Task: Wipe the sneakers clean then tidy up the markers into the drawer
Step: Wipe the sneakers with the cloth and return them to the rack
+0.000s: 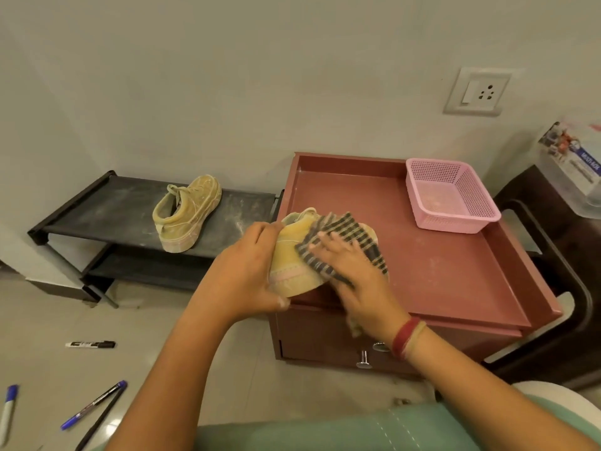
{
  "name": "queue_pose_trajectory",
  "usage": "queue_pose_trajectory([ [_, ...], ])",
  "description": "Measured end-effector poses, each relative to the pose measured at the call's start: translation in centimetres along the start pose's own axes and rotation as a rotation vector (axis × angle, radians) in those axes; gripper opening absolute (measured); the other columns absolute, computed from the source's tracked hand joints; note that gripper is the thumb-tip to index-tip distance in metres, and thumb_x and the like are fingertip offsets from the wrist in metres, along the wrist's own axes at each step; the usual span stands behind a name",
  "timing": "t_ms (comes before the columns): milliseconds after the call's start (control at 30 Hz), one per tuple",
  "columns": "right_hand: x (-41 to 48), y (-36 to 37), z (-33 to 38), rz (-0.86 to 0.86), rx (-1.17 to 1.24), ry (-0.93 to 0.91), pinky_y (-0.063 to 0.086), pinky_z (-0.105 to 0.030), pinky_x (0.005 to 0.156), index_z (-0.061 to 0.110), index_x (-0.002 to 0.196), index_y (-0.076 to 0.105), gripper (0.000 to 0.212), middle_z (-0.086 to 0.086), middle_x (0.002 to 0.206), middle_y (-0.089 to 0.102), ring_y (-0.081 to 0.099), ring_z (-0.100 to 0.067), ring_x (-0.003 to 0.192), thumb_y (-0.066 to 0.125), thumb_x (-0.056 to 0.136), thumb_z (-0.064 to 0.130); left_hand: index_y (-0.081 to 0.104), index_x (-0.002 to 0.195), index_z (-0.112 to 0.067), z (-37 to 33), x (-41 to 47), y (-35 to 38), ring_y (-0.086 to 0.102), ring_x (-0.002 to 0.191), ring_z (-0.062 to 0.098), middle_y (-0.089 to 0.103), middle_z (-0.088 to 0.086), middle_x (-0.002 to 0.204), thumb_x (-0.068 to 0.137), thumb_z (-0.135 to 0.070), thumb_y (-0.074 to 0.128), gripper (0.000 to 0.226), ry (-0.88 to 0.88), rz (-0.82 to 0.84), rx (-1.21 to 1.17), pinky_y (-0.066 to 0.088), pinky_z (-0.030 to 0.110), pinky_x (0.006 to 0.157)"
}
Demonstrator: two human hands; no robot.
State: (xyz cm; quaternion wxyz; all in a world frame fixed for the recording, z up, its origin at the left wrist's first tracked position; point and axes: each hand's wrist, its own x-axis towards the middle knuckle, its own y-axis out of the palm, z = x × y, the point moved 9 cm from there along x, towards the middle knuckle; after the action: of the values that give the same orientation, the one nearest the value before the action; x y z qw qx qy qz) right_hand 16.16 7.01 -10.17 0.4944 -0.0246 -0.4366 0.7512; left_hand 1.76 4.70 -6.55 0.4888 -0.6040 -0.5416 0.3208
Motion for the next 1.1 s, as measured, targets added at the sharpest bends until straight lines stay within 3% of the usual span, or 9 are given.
queue_pose_trajectory([
  [67,-0.2,0.8,0.9,0.072,-0.01,-0.07,0.005,-0.036,0.12,0.036,0.139,0.035,0.051,0.015,0.148,0.029,0.018,-0.009,0.143,0.036,0.091,0.02,0.027,0.141,-0.025,0.2,-0.1,-0.2,0.052,0.088,0.009,0.038,-0.008,0.129,0.052,-0.044,0.082,0.106,-0.004,-0.006,-0.019,0.049,0.025,0.068],
  [167,1.0,-1.0,-1.0,-0.04,0.039,0.103,0.01,-0.047,0.119,0.037,0.136,0.039,0.046,0.015,0.146,0.033,0.018,-0.008,0.143,0.039,0.094,0.019,0.027,0.141,-0.024,0.4,-0.1,-0.4,0.051,0.091,0.01,0.039,-0.007,0.13,0.052,-0.043,0.082,0.106,-0.019,-0.007,-0.021,0.046,0.025,0.07],
  [300,-0.1,0.8,0.9,0.112,-0.017,-0.063,0.004,-0.03,0.119,0.031,0.138,0.039,0.05,0.012,0.148,0.031,0.018,-0.009,0.143,0.031,0.089,0.025,0.028,0.141,-0.022,0.3,-0.2,-0.1,0.051,0.083,0.008,0.038,-0.006,0.132,0.051,-0.043,0.083,0.107,0.015,0.006,0.019,0.045,0.021,0.065],
  [433,0.6,-1.0,-0.6,0.042,-0.023,0.081,0.011,-0.039,0.12,0.032,0.138,0.041,0.051,0.012,0.147,0.032,0.019,-0.01,0.143,0.029,0.088,0.033,0.025,0.141,-0.024,0.9,-0.2,0.0,0.049,0.085,0.009,0.035,-0.007,0.132,0.051,-0.04,0.083,0.108,-0.006,0.018,0.018,0.043,0.021,0.065],
  [567,-0.4,1.4,1.4,0.175,-0.063,-0.06,0.008,-0.027,0.118,0.028,0.137,0.044,0.047,0.012,0.149,0.028,0.018,-0.009,0.143,0.032,0.093,0.026,0.012,0.144,-0.029,1.2,-0.4,0.5,0.048,0.098,0.015,0.028,-0.003,0.134,0.052,-0.036,0.083,0.116,-0.027,0.015,0.029,0.044,0.025,0.074],
  [700,1.5,-0.4,0.4,-0.021,0.323,0.114,0.033,-0.025,0.108,0.036,0.122,0.054,0.035,0.012,0.129,0.057,0.045,0.002,0.125,0.048,0.095,0.016,-0.003,0.142,-0.038,0.8,-0.1,1.1,0.024,0.134,0.034,0.022,0.009,0.136,0.055,-0.042,0.078,0.119,-0.135,-0.057,0.193,0.022,0.052,0.113],
  [800,2.1,-4.5,-2.9,-0.339,0.625,0.326,0.048,-0.016,0.083,0.032,0.104,0.061,0.028,0.015,0.099,0.066,0.061,0.006,0.09,0.05,0.095,0.009,0.0,0.141,-0.038,0.9,-0.1,1.0,0.027,0.135,0.031,0.028,0.008,0.135,0.055,-0.054,0.077,0.116,-0.153,-0.06,0.213,0.014,0.055,0.113],
  [867,2.3,-7.1,-4.0,-0.46,0.471,0.331,0.047,-0.013,0.081,0.029,0.107,0.06,0.027,0.013,0.101,0.066,0.06,0.005,0.09,0.049,0.095,0.007,0.002,0.143,-0.035,1.1,-0.2,1.0,0.031,0.132,0.026,0.03,0.005,0.134,0.056,-0.062,0.073,0.116,-0.158,-0.053,0.219,0.014,0.054,0.113],
  [1100,2.7,0.8,1.1,0.126,-0.015,-0.086,0.019,-0.022,0.115,0.021,0.135,0.049,0.045,0.004,0.144,0.043,0.032,-0.008,0.136,0.044,0.092,0.01,0.016,0.146,-0.014,-0.6,0.2,1.5,0.022,0.14,0.033,0.033,0.009,0.138,0.05,-0.04,0.086,0.121,-0.085,-0.059,0.206,0.028,0.044,0.111],
])
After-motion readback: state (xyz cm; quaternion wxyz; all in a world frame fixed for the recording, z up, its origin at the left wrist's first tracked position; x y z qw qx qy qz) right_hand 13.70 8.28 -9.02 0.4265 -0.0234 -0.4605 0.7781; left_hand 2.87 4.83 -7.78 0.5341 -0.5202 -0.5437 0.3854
